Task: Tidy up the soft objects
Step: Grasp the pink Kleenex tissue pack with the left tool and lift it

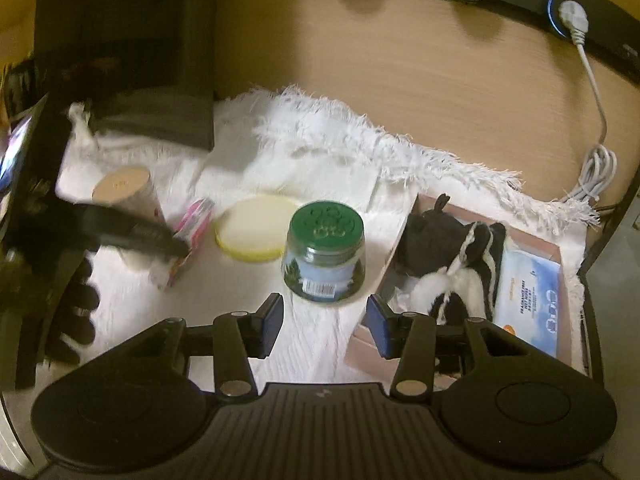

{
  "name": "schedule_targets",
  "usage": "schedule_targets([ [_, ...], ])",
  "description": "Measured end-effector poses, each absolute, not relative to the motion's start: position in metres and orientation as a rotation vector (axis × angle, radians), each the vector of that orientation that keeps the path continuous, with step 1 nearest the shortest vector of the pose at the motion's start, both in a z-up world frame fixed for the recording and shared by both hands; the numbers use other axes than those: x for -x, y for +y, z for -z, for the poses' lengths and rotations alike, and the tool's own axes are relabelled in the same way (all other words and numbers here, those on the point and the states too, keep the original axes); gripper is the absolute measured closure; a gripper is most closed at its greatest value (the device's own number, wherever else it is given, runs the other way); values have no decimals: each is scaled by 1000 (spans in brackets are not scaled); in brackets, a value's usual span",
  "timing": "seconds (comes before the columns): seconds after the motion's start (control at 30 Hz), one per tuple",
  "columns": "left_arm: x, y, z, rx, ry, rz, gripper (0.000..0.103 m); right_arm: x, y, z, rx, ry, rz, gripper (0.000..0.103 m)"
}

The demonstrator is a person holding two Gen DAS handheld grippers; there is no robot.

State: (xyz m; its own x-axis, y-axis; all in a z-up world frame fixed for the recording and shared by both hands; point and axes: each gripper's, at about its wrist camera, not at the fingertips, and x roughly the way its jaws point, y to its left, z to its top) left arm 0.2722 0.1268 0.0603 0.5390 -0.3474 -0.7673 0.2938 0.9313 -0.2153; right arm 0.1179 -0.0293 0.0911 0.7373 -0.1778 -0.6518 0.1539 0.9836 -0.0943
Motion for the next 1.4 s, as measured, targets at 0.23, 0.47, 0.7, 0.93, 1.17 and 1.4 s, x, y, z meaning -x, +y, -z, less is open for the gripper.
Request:
schedule_targets([
  [0.23,-280,108,-53,26,943,398,71,-113,-37,-87,52,737,221,52],
  [0.47,-286,102,-45,-14,919,422,70,-128,-40,-86,52,741,184,51],
  [0.7,-262,104,-44,-139,895,501,70,-199,-37,-106,-157,809,86,43],
  [0.93,-218,150,-49,24,941,529,72,-315,-25,-99,-209,948,89,40],
  [1.17,-196,222,-49,192,923,471,72,-415,-24,-36,-182,1087,259,40],
  [1.4,-191,261,-45,268,883,471,72,-409,-17,-22,-282,1100,183,52],
])
